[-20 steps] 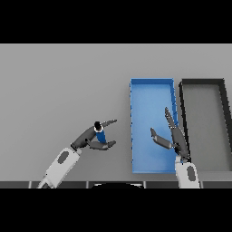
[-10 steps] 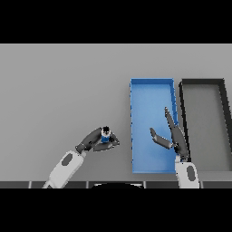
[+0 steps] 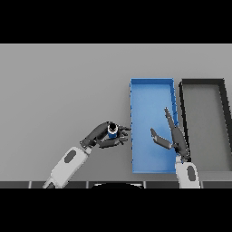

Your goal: Pick up the blue pipe and place it into the blue bin.

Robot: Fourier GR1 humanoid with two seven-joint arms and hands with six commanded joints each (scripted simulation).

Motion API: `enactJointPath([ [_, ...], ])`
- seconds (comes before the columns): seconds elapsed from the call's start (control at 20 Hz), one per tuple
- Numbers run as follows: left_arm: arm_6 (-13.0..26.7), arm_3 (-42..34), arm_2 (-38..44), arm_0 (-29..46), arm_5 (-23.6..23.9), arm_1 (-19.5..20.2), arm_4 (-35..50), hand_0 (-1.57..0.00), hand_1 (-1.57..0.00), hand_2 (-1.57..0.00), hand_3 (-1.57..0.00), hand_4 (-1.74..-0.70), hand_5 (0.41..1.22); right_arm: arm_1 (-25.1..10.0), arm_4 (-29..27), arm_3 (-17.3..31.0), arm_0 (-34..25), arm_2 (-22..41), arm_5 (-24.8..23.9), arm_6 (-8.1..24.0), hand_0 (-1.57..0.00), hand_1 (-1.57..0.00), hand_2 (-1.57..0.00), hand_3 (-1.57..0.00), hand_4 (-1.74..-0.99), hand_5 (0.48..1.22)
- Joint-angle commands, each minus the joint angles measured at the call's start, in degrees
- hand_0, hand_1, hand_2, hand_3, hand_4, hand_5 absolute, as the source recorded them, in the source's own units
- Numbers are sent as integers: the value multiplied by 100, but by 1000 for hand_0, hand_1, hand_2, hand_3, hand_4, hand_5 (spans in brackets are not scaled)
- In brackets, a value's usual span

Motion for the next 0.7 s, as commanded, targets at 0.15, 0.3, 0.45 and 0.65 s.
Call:
enactJointPath([
  [0.15, 453, -352, -43, -148, -20, 8, 139, -1562, -1563, -1564, -1444, -1726, 1218, 4, 17, 45, -8, -22, -34, -91, 1, 1, 1, 1, -1271, 687],
  [0.3, 755, -464, -98, -175, 3, 13, 150, -1566, -1567, -1567, -1440, -1728, 1219, -34, -122, 69, -2, -63, 86, -68, 1, 1, 1, 1, -1271, 688],
  [0.45, 723, -425, -131, -71, 20, 40, 80, -1569, -1569, -1569, -1442, -1730, 1219, -26, -156, 36, 16, -52, 117, -50, 1, 1, 1, 1, -1259, 688],
  [0.65, 690, -273, -173, -138, 31, -53, -33, -1570, -1570, -1570, -1441, -1730, 1220, -40, -153, -21, 15, -43, 124, 9, 1, 1, 1, 1, -1229, 687],
])
